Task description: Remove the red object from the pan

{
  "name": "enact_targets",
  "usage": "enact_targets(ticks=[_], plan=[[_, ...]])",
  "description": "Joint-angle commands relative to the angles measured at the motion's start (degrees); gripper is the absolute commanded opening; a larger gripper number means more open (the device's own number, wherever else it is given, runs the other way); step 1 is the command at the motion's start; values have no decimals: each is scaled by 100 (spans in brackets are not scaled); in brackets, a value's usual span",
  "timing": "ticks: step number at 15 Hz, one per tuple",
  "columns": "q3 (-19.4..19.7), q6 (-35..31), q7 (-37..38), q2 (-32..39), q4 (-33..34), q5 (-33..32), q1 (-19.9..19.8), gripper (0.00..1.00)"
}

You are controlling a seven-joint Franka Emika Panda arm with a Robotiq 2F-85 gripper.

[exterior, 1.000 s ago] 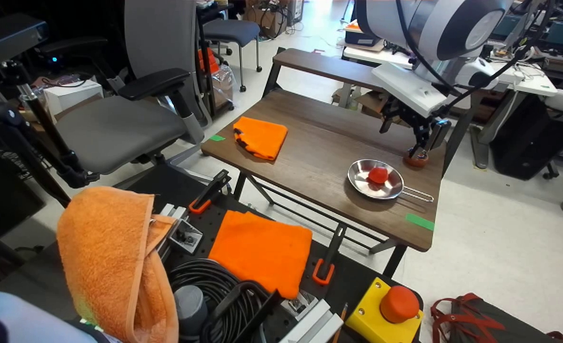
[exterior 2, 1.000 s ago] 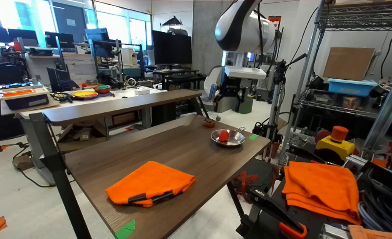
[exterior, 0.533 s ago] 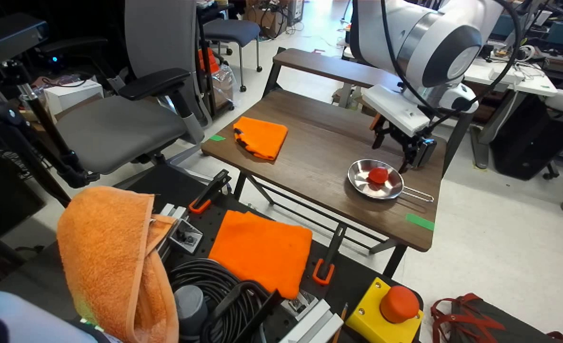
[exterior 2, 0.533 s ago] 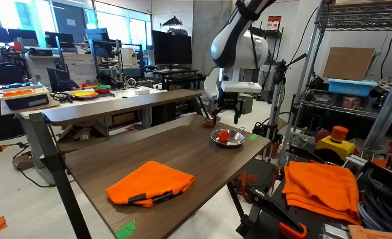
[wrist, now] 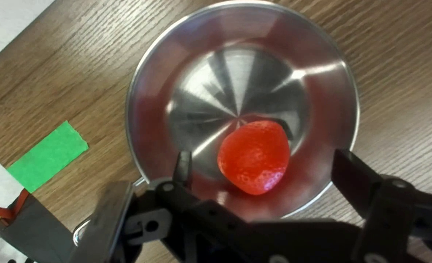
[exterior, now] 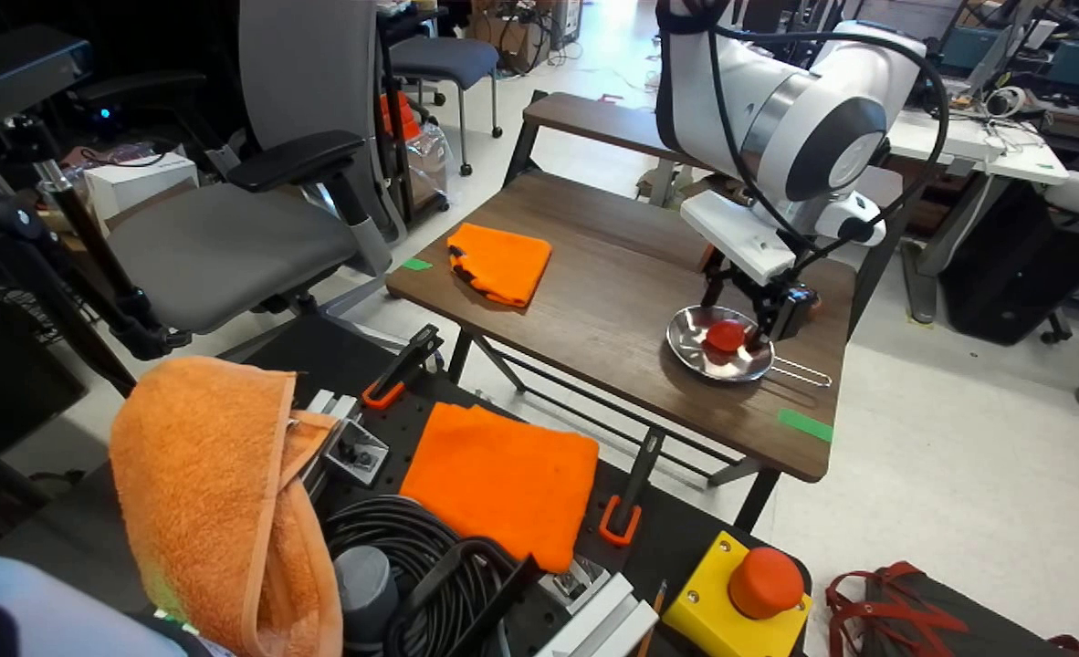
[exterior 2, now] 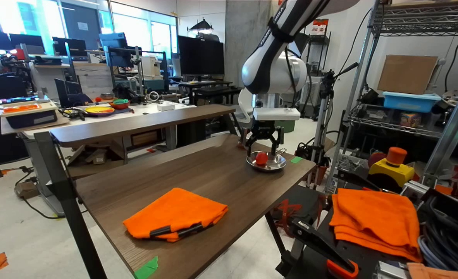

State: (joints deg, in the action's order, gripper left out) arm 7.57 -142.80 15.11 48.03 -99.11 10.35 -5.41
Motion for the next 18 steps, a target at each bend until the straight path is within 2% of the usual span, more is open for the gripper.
enact_targets(ticks=[1,6,7,10,15,18], plan=[[123,-31,317,275,305,-83,94,65],[148,-19,441,386,404,-66,86,27],[146,-19,453,364,397,-59,81,24],[6,276,201,20,105,-32,-11,24],[-335,1011,-695,-1383,-934,87,-207,24],[-421,1409,-658,-2028,-969,202,-118,24]])
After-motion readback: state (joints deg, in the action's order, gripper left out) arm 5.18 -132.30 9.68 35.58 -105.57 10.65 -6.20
